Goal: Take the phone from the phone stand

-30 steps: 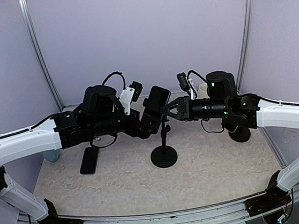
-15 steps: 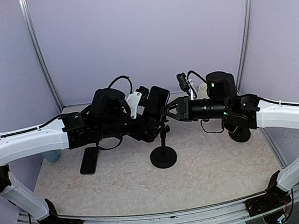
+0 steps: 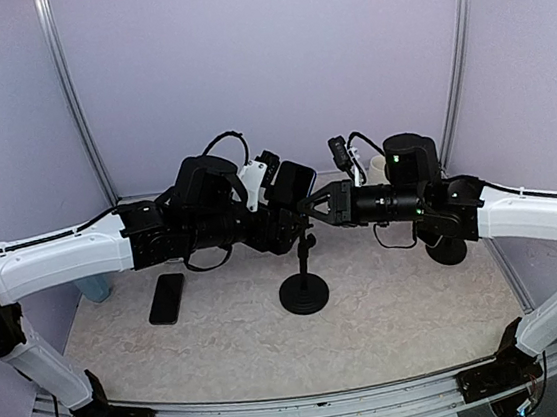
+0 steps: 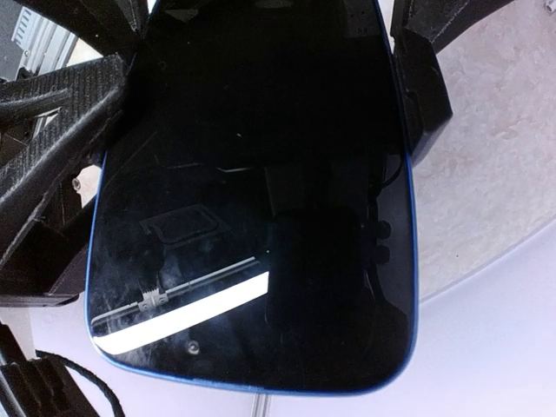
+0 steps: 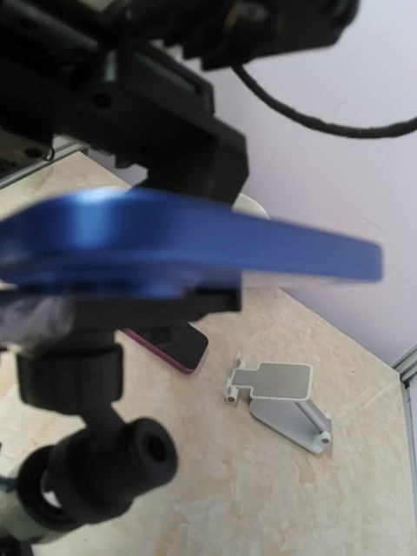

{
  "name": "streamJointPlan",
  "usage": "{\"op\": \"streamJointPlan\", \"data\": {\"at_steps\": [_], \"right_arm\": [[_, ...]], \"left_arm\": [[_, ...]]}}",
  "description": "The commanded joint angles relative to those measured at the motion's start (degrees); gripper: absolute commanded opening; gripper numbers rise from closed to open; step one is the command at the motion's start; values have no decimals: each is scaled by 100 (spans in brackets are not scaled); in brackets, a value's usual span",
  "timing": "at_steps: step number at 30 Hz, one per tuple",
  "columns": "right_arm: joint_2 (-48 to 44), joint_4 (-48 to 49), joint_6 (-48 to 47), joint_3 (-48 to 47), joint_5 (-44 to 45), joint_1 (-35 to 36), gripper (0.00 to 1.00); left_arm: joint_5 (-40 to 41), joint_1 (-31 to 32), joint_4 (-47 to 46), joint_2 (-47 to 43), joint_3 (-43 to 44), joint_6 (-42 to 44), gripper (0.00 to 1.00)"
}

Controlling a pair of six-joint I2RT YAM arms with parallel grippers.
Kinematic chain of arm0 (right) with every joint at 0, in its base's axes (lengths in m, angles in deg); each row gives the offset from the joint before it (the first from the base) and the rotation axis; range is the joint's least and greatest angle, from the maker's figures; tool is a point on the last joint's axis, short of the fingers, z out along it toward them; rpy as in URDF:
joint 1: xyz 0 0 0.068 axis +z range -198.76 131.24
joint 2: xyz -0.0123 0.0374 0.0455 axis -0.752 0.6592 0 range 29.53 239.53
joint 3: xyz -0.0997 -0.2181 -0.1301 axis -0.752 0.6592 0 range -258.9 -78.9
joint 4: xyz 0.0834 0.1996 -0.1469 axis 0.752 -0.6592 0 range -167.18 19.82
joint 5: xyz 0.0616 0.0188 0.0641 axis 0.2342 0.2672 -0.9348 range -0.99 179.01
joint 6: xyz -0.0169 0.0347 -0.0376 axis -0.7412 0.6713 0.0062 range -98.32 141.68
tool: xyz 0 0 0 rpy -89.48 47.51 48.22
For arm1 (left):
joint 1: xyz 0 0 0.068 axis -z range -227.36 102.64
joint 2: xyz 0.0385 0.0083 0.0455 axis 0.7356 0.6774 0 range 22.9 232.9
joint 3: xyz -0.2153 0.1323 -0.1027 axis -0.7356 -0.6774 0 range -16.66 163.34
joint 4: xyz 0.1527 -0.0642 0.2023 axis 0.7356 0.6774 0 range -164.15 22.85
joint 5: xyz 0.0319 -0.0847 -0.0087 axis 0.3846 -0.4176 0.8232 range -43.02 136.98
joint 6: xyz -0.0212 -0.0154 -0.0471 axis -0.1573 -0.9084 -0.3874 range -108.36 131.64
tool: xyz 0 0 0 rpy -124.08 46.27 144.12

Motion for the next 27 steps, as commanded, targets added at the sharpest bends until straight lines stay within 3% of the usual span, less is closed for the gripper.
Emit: {"op": "streamJointPlan", "data": {"at_steps": [1, 6, 10, 23, 25, 27], "right_arm": [[-125, 935, 48, -106, -123, 76, 0], [-155, 998, 105, -32, -154, 85, 0], [-169, 1058, 135, 29, -155, 85, 0], [-169, 986, 95, 16, -131, 84, 0], [-177, 965, 75, 13, -137, 81, 0], [-191, 922, 54, 9, -122, 85, 0]], "left_arm": [[134, -50, -121, 33, 112, 53, 91], [252, -148, -153, 60, 15, -21, 86], [109, -173, -172, 74, -24, 10, 93], [42, -103, -114, 275, 89, 215, 94], [66, -103, -117, 292, 118, 209, 91], [152, -161, -131, 283, 115, 135, 81]]}}
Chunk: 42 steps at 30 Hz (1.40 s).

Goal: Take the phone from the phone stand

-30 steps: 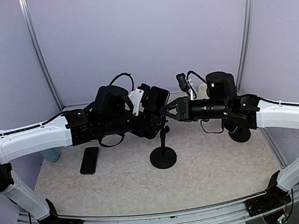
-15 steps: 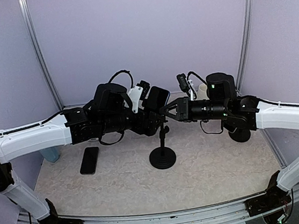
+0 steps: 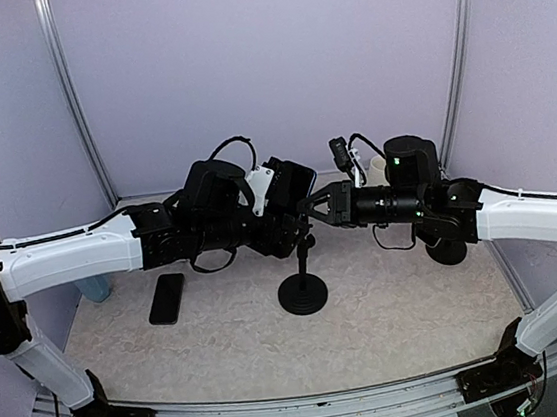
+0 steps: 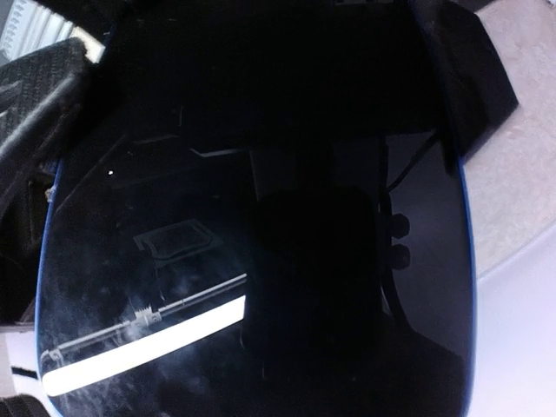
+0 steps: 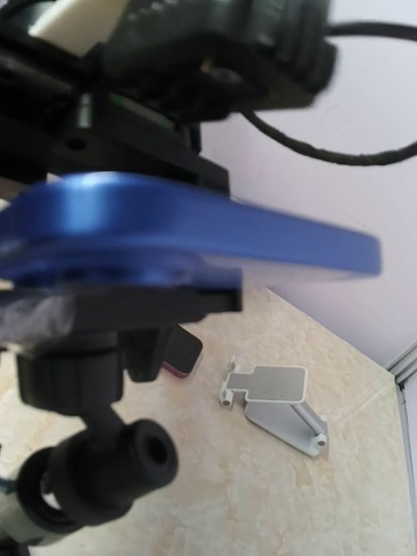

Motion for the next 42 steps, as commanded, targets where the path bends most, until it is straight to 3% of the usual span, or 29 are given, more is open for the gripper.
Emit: {"op": "streamJointPlan", "data": {"at_steps": [1, 4, 8, 26, 29, 33, 42], "right_arm": [[-210, 683, -78, -101, -140, 84, 0], [-257, 646, -99, -51, -147, 81, 0], [-401, 603, -182, 89, -152, 82, 0], [-781, 470, -347, 383, -410, -74, 0], [-730, 449, -362, 377, -403, -91, 0], [-674, 407, -427, 345, -319, -102, 0], [-515, 364, -515, 171, -95, -116, 0]], "left_arm": [[198, -147, -66, 42, 102, -72, 74], [106, -408, -190, -96, -42, -306, 59], [335, -635, -200, -207, -193, -502, 50], [1042, -1331, 164, -215, -387, -731, 38], [684, -1331, -53, -309, -480, -655, 37], [-369, -1259, -640, -570, -713, -560, 34], [-1546, -407, -1131, -430, -507, -176, 32]]}}
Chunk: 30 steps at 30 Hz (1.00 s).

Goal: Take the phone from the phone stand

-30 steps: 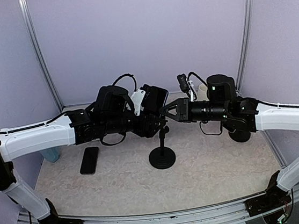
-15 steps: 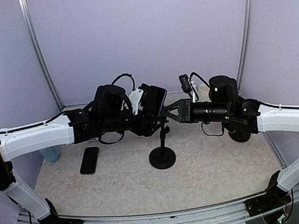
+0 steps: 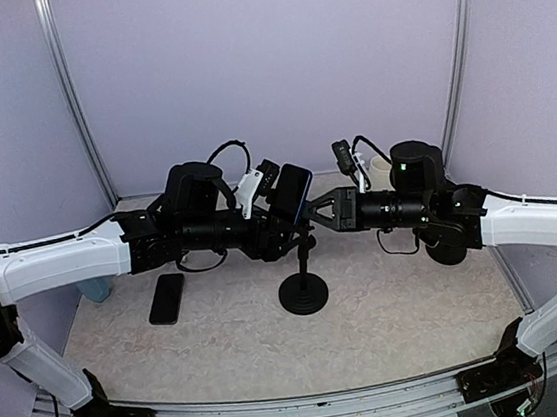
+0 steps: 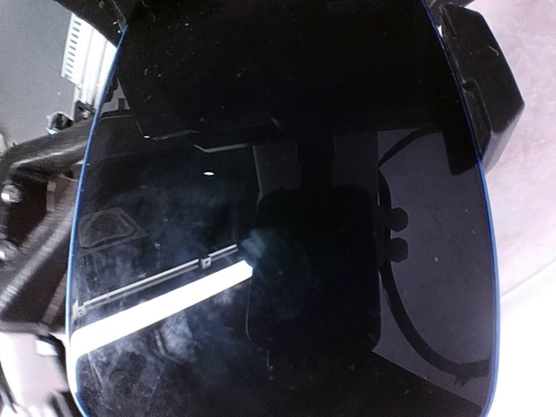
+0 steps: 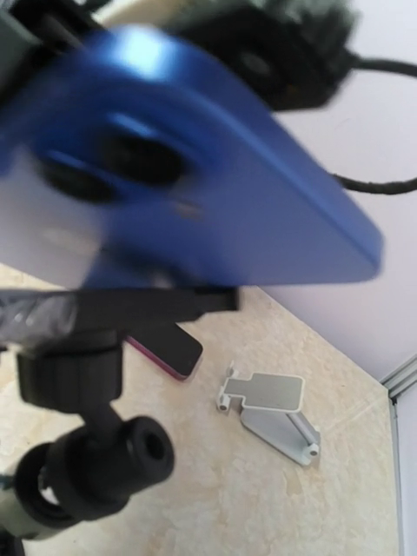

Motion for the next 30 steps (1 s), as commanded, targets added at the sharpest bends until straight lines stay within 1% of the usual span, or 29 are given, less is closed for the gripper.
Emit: {"op": "streamJointPlan", "data": {"at_steps": [1, 5, 9, 16, 17, 18, 22, 23, 25, 30], "right_arm": [[-324, 150, -183, -144, 11, -47, 0], [-283, 190, -181, -175, 56, -44, 0], [-255, 204, -179, -167, 136, -44, 0], [-245, 192, -197, -128, 315, -44, 0], [-232, 183, -203, -129, 331, -44, 0], [-240, 155, -214, -126, 407, -49, 0], [-274, 142, -222, -112, 553, -49, 0], [-279, 146, -227, -114, 579, -49, 0], [-286, 140, -247, -119, 603, -51, 0], [-302, 179, -284, -114, 650, -60, 0]], "left_arm": [[206, 150, -417, -18, 152, -32, 32], [-31, 476, -571, 34, 241, -48, 31], [-48, 752, -638, -57, 297, -75, 31], [51, 863, -644, -705, 52, -190, 32], [174, 862, -628, -829, -7, -234, 32], [560, 859, -423, -1068, -69, -377, 32], [1681, 825, 170, -1320, -134, -900, 33], [2090, 813, 378, -1358, -153, -1133, 33], [2595, 756, 734, -1437, -251, -1569, 33], [3174, 700, 1382, -1456, -673, -2578, 33]]}}
